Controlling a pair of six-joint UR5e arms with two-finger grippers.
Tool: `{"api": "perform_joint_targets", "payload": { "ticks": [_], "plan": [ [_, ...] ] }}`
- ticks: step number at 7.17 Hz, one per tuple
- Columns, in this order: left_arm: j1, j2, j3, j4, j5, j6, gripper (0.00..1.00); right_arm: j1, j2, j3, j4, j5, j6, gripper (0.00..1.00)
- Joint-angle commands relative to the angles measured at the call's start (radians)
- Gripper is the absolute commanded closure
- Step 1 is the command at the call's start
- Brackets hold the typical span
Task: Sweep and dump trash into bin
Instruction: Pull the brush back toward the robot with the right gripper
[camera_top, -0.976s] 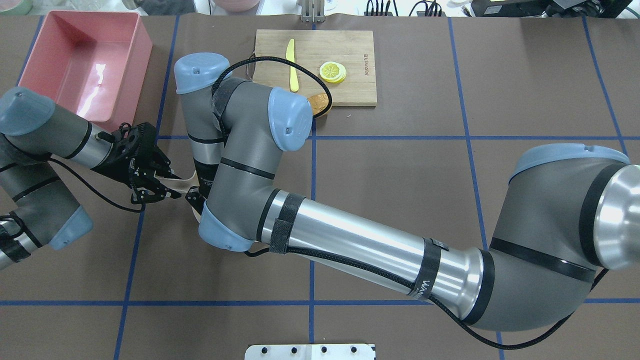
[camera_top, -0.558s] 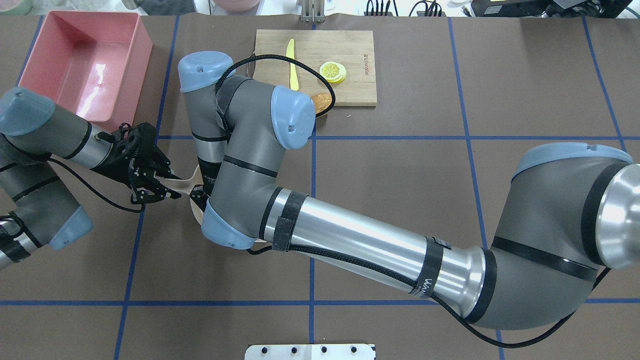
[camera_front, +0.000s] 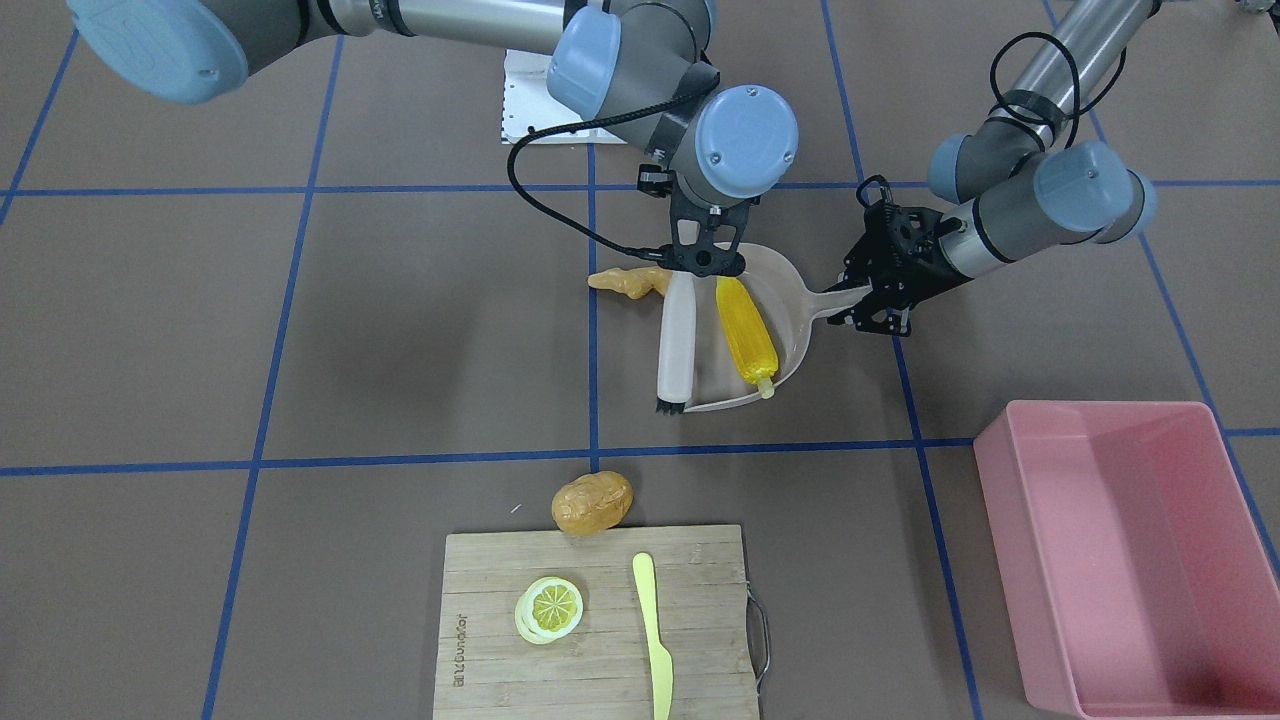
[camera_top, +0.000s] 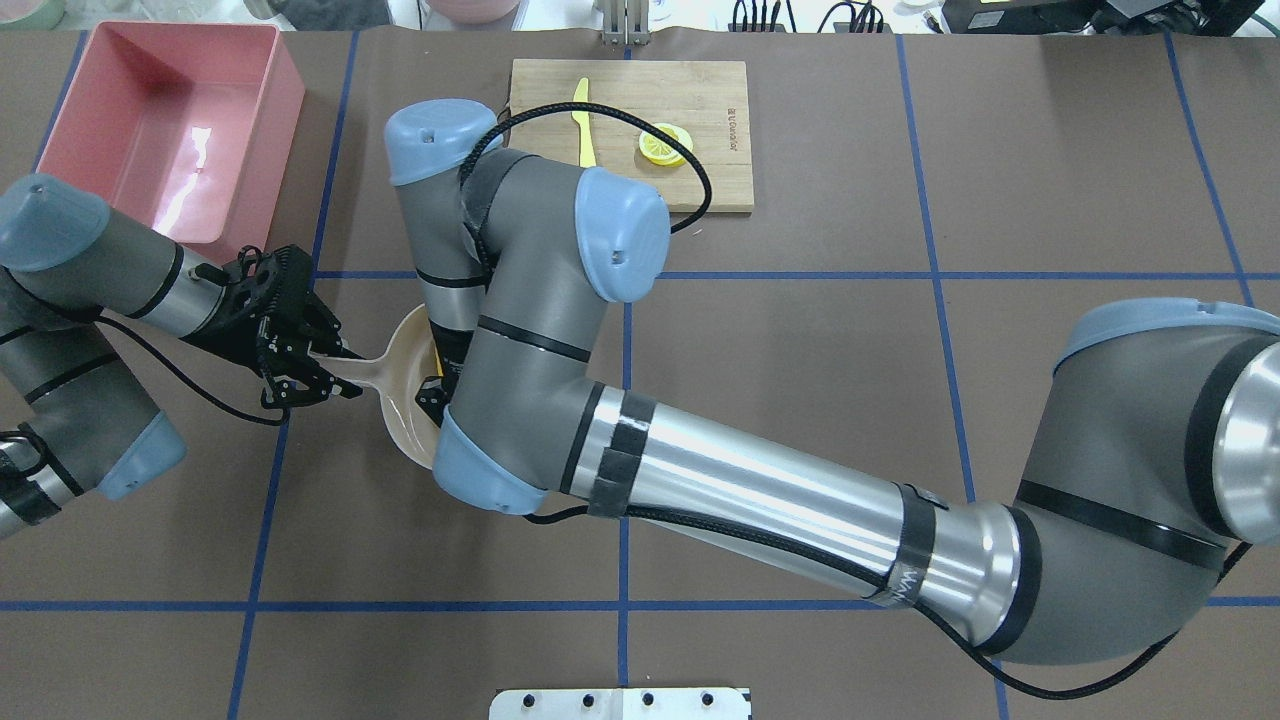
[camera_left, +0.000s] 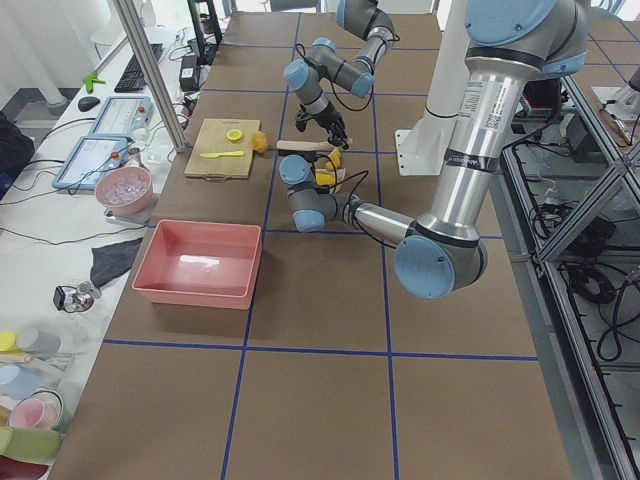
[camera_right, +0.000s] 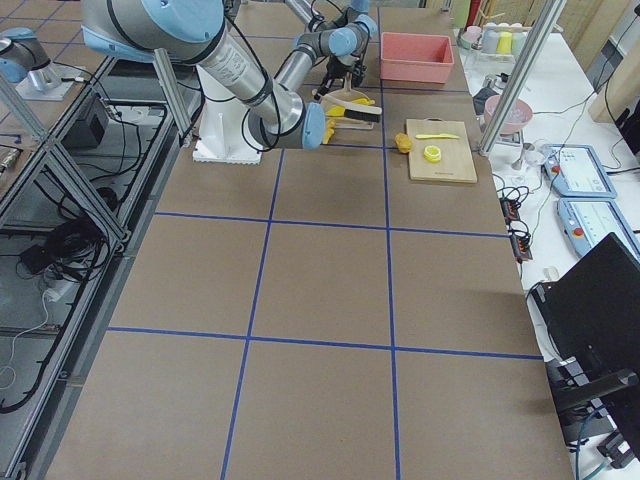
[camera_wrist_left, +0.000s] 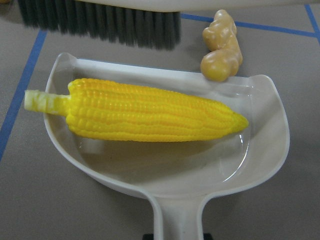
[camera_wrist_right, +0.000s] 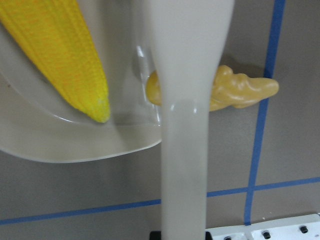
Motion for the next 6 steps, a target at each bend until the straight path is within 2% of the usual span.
{"api": "perform_joint_targets", "payload": {
  "ticks": [1,2,3,4,6],
  "plan": [
    [0.0,0.0,0.0,0.0,0.0,0.0,1.0,-0.004,-0.216,0.291,-0.088,-0.001,0.015,1.0],
    [0.0,0.0,0.0,0.0,0.0,0.0,1.0,-0.028,-0.31,0.408,-0.089,0.0,0.048,1.0],
    [0.0,-0.002,-0.001,0.0,0.0,0.0,1.0,-0.049,-0.369,0.464,-0.086,-0.003,0.09,1.0],
    [0.0,0.0,0.0,0.0,0.0,0.0,1.0,-0.077,-0.397,0.487,-0.077,-0.001,0.139,1.0],
    [0.0,0.0,-0.001,0.0,-0.002,0.0,1.0,-0.102,-0.395,0.451,-0.007,0.008,0.188,1.0]
  ]
}}
